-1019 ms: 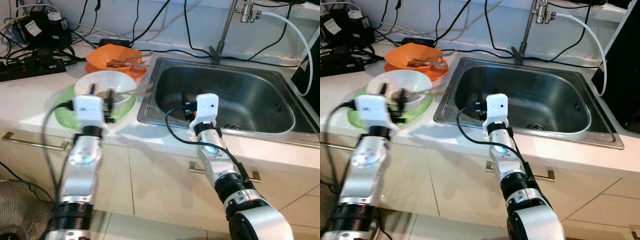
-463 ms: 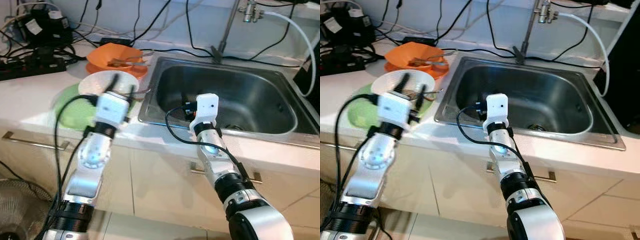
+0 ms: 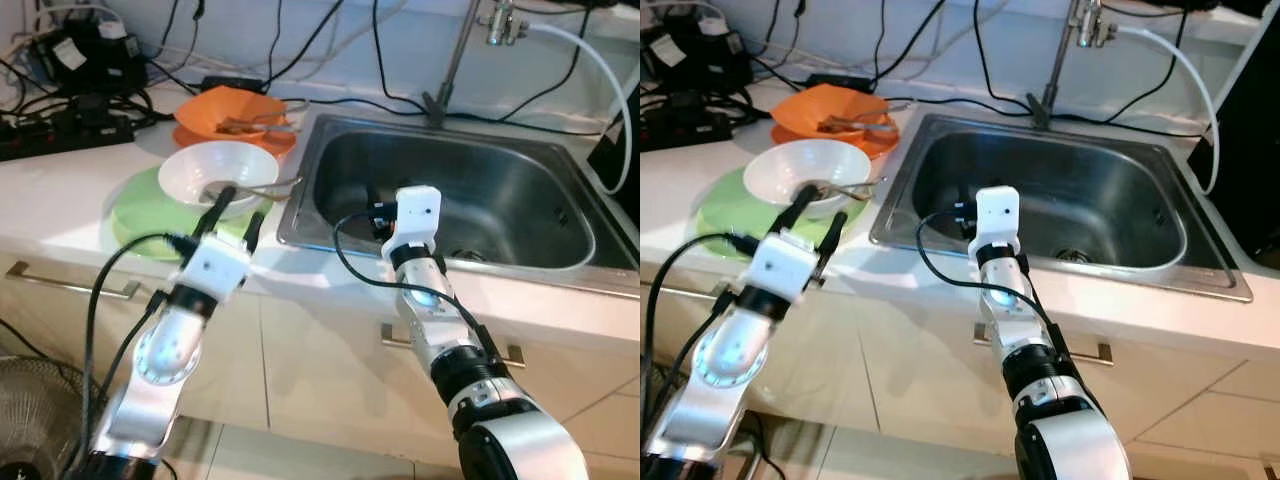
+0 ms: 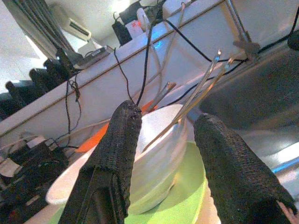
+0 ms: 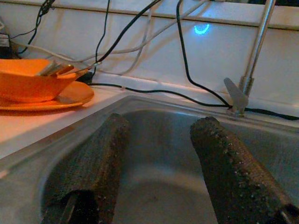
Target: Kitchen organization
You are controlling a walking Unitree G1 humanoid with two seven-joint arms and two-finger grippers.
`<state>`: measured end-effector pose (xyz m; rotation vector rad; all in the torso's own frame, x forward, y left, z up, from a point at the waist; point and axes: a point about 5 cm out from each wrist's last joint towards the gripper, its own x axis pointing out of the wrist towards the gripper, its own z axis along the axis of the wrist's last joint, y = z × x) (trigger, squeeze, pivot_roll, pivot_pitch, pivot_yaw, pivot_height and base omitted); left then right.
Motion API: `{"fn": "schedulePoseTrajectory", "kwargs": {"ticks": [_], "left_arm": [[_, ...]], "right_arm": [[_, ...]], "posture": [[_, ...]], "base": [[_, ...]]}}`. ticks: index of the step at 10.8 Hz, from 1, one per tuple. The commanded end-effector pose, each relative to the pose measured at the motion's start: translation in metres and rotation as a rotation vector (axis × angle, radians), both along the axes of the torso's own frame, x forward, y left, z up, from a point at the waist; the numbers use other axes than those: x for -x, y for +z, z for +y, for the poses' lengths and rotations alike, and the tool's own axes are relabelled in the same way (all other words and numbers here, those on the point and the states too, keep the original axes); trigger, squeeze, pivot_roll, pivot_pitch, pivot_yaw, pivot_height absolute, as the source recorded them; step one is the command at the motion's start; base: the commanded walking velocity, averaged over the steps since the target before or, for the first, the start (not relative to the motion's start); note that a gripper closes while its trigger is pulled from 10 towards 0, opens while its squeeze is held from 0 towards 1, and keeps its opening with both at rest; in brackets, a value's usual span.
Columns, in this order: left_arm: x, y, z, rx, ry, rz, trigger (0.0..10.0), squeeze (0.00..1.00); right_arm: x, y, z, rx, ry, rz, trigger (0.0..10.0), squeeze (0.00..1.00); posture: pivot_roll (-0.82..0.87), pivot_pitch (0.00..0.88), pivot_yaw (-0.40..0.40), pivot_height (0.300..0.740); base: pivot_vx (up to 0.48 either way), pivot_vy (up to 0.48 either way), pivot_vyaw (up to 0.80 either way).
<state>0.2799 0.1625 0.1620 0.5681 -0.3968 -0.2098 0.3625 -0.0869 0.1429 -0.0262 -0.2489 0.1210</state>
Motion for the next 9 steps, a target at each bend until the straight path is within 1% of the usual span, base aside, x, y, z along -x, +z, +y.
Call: {"fn": "schedulePoseTrajectory", "kwargs": {"ticks": [1,2,3,4,5,9], "left_arm": [[0.001,0.001,-0.006,-0.032,-0.029,-0.016,10.0,0.0],[0.0,-0.003,-0.012,-0.075,-0.064,0.013,10.0,0.0],[-0.002,-0.005,-0.015,-0.12,-0.068,0.017,10.0,0.0],[-0.007,-0.003,-0.02,-0.137,-0.081,0.02,10.0,0.0],[-0.011,-0.002,-0.026,-0.178,-0.097,0.015,10.0,0.0],[-0.021,0.001,-0.037,-0.216,-0.096,-0.008,10.0,0.0]], "right_arm": [[-0.002,0.006,-0.001,-0.006,-0.008,-0.017,10.0,0.0],[-0.002,0.006,-0.001,-0.007,-0.009,-0.018,10.0,0.0],[-0.002,0.006,-0.002,-0.008,-0.012,-0.017,10.0,0.0],[-0.002,0.006,-0.002,-0.008,-0.013,-0.016,10.0,0.0],[-0.002,0.006,-0.002,-0.008,-0.014,-0.017,10.0,0.0],[-0.001,0.006,-0.002,-0.011,-0.02,-0.018,10.0,0.0]], "posture": [[0.25,0.006,-0.055,0.74],[0.25,0.006,-0.054,0.74],[0.25,0.006,-0.052,0.74],[0.25,0.005,-0.052,0.74],[0.24,0.004,-0.048,0.74],[0.24,0.0,-0.044,0.74]], "base": [[0.0,0.0,0.0],[0.0,0.0,0.0],[0.0,0.0,0.0],[0.0,0.0,0.0],[0.0,0.0,0.0],[0.0,0.0,0.0]]}}
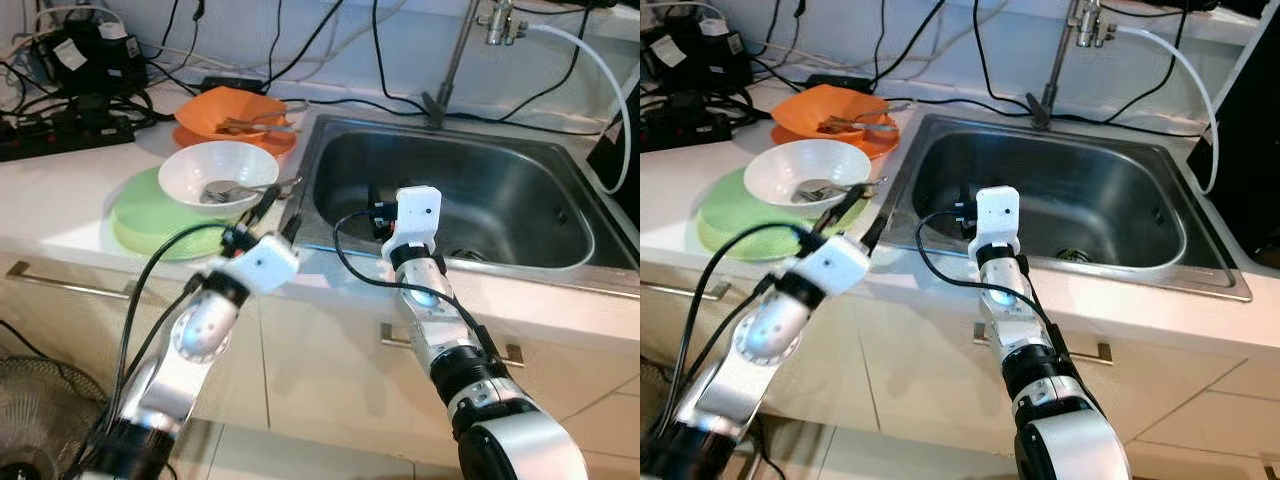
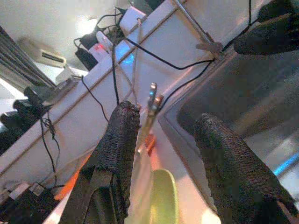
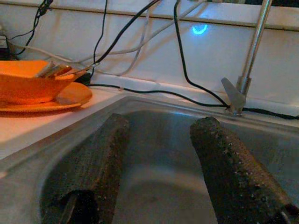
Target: Kitchen organization
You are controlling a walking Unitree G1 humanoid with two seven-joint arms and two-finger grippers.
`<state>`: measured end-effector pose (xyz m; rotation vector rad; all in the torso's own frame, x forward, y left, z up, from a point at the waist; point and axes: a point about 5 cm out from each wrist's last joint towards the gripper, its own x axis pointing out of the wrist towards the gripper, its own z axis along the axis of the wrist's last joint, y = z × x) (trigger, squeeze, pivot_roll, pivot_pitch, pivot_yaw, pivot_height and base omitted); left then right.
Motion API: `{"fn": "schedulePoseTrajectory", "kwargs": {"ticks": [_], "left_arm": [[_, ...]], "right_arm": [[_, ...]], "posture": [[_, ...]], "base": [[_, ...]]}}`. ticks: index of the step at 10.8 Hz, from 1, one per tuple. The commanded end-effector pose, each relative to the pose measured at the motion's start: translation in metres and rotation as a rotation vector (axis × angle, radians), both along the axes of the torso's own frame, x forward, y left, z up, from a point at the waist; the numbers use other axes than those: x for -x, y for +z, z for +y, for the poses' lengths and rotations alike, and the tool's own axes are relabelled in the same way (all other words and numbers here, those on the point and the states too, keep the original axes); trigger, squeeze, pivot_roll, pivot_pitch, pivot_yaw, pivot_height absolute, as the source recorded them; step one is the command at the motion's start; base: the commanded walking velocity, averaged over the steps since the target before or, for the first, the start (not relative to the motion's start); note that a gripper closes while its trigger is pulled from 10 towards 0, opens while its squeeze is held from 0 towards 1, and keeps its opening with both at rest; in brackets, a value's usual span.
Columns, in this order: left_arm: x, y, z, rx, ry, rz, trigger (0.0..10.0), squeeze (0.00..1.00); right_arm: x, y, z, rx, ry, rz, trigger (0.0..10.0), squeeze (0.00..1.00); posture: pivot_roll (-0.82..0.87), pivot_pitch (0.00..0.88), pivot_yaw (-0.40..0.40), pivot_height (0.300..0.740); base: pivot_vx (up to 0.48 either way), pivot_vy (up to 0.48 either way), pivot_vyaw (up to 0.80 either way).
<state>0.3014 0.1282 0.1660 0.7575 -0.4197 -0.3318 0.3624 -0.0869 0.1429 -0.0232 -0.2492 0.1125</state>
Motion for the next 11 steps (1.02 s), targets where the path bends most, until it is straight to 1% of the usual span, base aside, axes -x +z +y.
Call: {"fn": "schedulePoseTrajectory", "kwargs": {"ticks": [1,4,5,6,11], "left_arm": [[-0.0039,-0.0001,-0.005,-0.017,-0.002,0.0,10.0,0.0],[-0.009,0.0039,-0.0109,-0.02,-0.009,-0.018,10.0,0.0],[-0.0098,0.0037,-0.0118,-0.021,-0.011,-0.021,3.7,0.0],[-0.0101,0.0036,-0.0122,-0.023,-0.014,-0.023,0.0,0.0],[-0.0106,0.0063,-0.01,-0.025,-0.002,-0.044,0.0,0.0]], "right_arm": [[-0.0016,0.0058,-0.0019,-0.007,-0.012,-0.018,10.0,0.0],[-0.0015,0.0054,-0.0019,-0.008,-0.014,-0.016,10.0,0.0],[-0.0012,0.0052,-0.0028,-0.008,-0.018,-0.017,10.0,0.0],[-0.0012,0.0051,-0.003,-0.008,-0.02,-0.017,10.0,0.0],[-0.0013,0.0046,-0.0031,-0.006,-0.02,-0.014,10.0,0.0]], "posture": [[0.24,0.0,-0.043,0.74],[0.23,0.0,-0.039,0.74],[0.23,0.0,-0.038,0.74],[0.23,0.0,-0.038,0.74],[0.24,0.0,-0.041,0.74]], "base": [[0.0,0.0,0.0],[0.0,0.0,0.0],[0.0,0.0,0.0],[0.0,0.0,0.0],[0.0,0.0,0.0]]}}
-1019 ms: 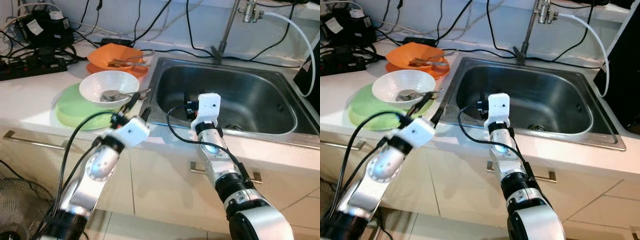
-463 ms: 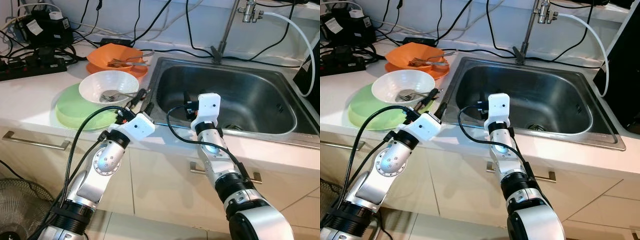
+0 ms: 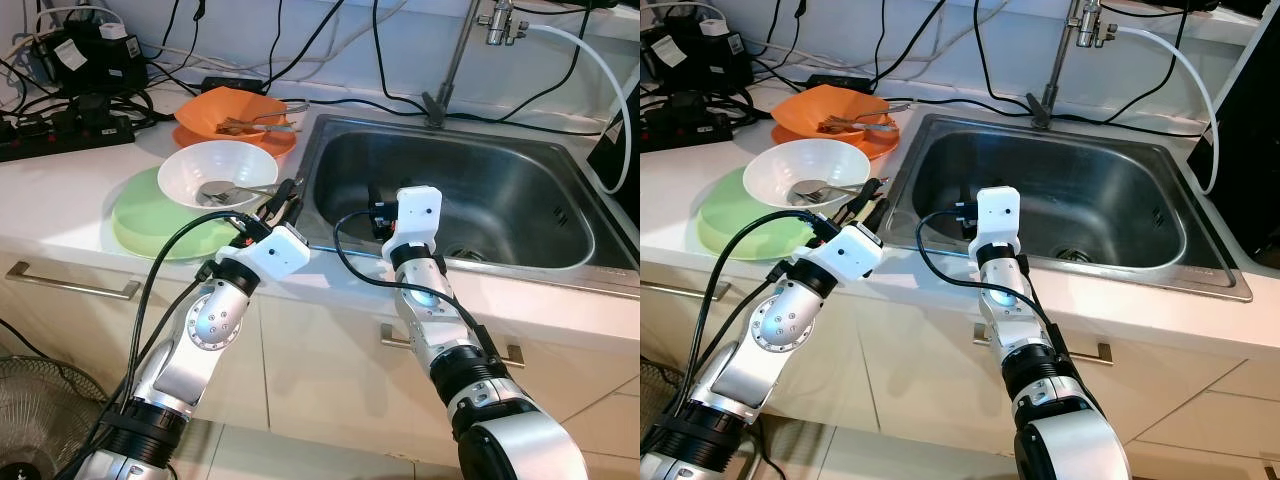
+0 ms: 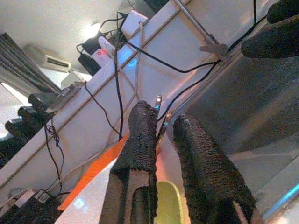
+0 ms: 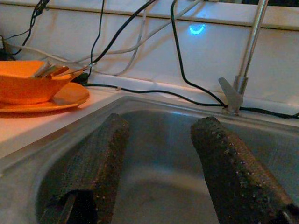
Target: Kitchen organization
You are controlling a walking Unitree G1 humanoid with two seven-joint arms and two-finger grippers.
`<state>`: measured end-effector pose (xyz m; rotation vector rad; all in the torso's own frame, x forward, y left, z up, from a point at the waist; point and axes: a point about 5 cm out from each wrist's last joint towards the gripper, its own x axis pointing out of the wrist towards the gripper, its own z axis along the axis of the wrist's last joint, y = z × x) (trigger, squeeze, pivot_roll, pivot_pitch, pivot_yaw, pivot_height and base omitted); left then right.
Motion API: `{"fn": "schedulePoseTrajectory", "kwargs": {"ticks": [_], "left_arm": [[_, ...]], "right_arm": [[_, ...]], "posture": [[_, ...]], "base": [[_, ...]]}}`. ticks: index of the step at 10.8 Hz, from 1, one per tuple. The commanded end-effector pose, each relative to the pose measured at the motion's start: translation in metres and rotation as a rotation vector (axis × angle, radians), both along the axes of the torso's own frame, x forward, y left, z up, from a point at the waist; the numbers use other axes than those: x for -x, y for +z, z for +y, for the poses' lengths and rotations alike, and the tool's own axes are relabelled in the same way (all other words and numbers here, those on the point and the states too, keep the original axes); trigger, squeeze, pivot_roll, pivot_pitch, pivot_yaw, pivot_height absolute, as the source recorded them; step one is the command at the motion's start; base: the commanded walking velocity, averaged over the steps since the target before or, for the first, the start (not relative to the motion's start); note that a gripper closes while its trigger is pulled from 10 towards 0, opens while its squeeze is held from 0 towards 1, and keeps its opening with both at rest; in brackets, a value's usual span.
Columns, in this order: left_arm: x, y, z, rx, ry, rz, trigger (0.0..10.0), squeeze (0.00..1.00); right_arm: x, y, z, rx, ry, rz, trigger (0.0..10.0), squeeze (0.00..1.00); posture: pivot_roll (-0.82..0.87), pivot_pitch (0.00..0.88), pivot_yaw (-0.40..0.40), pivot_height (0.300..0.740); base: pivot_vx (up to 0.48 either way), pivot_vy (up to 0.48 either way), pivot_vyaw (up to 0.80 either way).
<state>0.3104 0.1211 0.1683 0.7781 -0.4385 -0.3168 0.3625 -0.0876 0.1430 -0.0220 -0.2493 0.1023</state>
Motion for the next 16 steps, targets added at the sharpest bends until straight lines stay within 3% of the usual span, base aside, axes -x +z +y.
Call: {"fn": "schedulePoseTrajectory", "kwargs": {"ticks": [1,6,9,10,13,14,15,16], "left_arm": [[-0.002,0.006,-0.002,-0.012,-0.005,-0.026,0.0,0.0],[-0.003,0.014,0.003,-0.01,0.03,-0.081,0.0,0.0],[-0.002,0.04,0.008,-0.022,0.087,-0.234,0.0,0.0],[0.0,0.053,0.009,-0.014,0.109,-0.308,9.7,0.0],[0.005,0.065,-0.003,0.004,0.035,-0.352,10.0,0.0],[0.005,0.065,-0.019,0.106,-0.068,-0.272,10.0,0.0],[0.007,0.069,-0.033,0.202,-0.142,-0.236,10.0,0.0],[0.011,0.078,-0.05,0.274,-0.218,-0.227,10.0,0.0]], "right_arm": [[-0.001,0.004,-0.003,-0.002,-0.01,-0.011,10.0,0.0],[-0.002,0.004,-0.002,0.001,-0.007,-0.008,10.0,0.0],[-0.001,0.004,-0.001,0.001,-0.004,-0.009,10.0,0.0],[-0.001,0.004,-0.001,0.001,-0.002,-0.009,10.0,0.0],[-0.002,0.004,-0.003,0.001,-0.009,-0.011,10.0,0.0],[-0.002,0.005,-0.005,0.001,-0.013,-0.014,10.0,0.85],[-0.002,0.007,-0.005,0.039,-0.01,-0.035,10.0,1.0],[-0.001,0.009,-0.004,0.092,-0.002,-0.062,10.0,1.0]], "posture": [[0.24,0.0,-0.041,0.74],[0.24,0.0,-0.044,0.74],[0.24,0.0,-0.046,0.74],[0.24,0.0,-0.046,0.74],[0.24,0.0,-0.046,0.74],[0.24,0.0,-0.049,0.74],[0.24,0.0,-0.049,0.74],[0.24,0.0,-0.045,0.74]], "base": [[0.0,0.0,0.0],[0.0,0.0,0.0],[0.0,0.0,0.0],[0.0,0.0,0.0],[0.0,0.0,0.0],[0.0,0.0,0.0],[0.0,0.0,0.0],[0.0,0.0,0.0]]}}
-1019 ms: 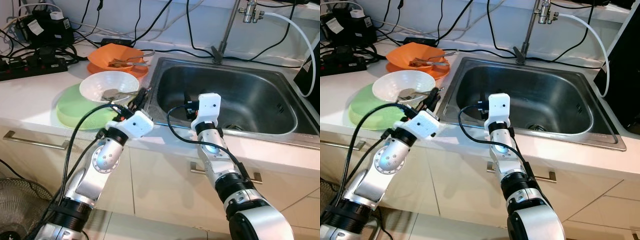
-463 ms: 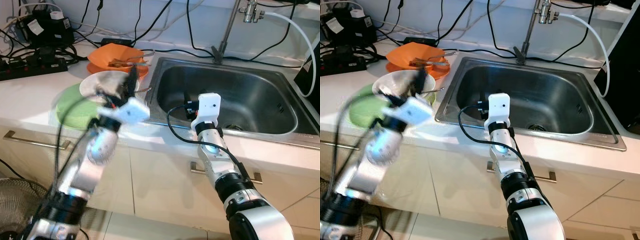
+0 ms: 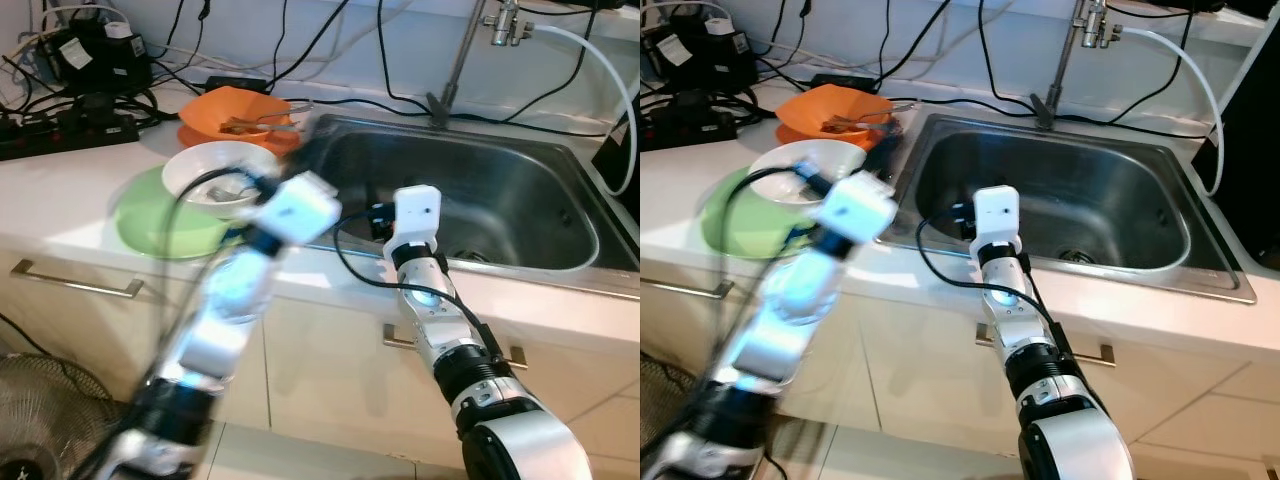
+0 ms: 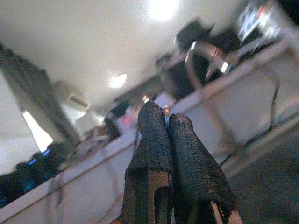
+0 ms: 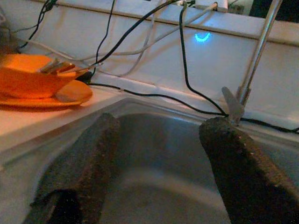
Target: Kitchen organization
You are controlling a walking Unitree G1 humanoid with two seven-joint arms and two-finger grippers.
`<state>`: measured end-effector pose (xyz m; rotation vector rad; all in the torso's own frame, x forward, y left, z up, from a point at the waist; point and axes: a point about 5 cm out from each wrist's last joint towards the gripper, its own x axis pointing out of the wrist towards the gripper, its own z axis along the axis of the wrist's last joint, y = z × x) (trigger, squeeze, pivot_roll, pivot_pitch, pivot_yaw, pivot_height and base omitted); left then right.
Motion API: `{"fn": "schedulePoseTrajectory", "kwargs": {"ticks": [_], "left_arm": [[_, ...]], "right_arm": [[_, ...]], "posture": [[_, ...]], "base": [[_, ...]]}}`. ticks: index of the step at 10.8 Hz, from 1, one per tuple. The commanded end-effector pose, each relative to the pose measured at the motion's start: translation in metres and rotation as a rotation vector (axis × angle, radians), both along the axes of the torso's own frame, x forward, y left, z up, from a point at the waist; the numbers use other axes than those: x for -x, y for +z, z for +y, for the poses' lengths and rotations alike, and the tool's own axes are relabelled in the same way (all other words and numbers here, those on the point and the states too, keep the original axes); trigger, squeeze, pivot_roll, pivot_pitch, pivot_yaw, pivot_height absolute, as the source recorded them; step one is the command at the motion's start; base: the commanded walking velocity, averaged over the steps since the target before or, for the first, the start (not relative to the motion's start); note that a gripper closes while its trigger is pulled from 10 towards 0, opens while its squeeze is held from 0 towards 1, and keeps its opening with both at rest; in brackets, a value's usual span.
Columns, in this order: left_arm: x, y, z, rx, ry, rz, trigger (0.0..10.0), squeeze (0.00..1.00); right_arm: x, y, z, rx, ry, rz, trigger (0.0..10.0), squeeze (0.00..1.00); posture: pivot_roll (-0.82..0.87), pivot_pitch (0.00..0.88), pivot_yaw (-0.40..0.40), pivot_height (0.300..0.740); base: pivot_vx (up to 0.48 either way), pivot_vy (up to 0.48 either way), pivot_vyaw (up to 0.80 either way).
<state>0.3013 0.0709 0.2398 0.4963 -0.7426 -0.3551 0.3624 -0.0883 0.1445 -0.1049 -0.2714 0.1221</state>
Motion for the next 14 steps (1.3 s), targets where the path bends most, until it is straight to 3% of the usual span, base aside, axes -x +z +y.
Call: {"fn": "schedulePoseTrajectory", "kwargs": {"ticks": [1,4,5,6,10,14], "left_arm": [[0.002,0.009,-0.007,0.01,-0.043,-0.02,10.0,0.0],[0.006,0.015,-0.016,0.032,-0.134,-0.011,10.0,0.0],[0.007,0.016,-0.02,0.075,-0.203,0.028,10.0,0.0],[0.007,0.016,-0.021,0.146,-0.239,0.068,10.0,0.0],[0.001,0.014,-0.017,0.356,-0.335,0.222,10.0,0.0],[-0.004,-0.001,-0.015,0.482,-0.409,0.402,10.0,0.0]], "right_arm": [[-0.001,0.008,-0.003,0.021,-0.009,-0.041,10.0,1.0],[0.001,0.006,-0.004,0.045,-0.008,-0.057,10.0,1.0],[0.001,0.008,-0.003,0.048,-0.002,-0.065,10.0,0.15],[0.002,0.009,0.0,0.05,0.023,-0.071,10.0,0.0],[0.004,0.012,0.005,0.034,0.065,-0.095,10.0,0.0],[0.004,0.015,0.008,0.03,0.077,-0.1,10.0,0.0]], "posture": [[0.23,0.0,-0.042,0.74],[0.23,0.0,-0.035,0.74],[0.23,0.0,-0.035,0.74],[0.23,0.0,-0.034,0.74],[0.22,0.0,-0.033,0.74],[0.22,0.0,-0.035,0.74]], "base": [[0.0,0.0,0.0],[0.0,0.0,0.0],[0.0,0.0,0.0],[0.0,0.0,0.0],[0.0,0.0,0.0],[0.0,0.0,0.0]]}}
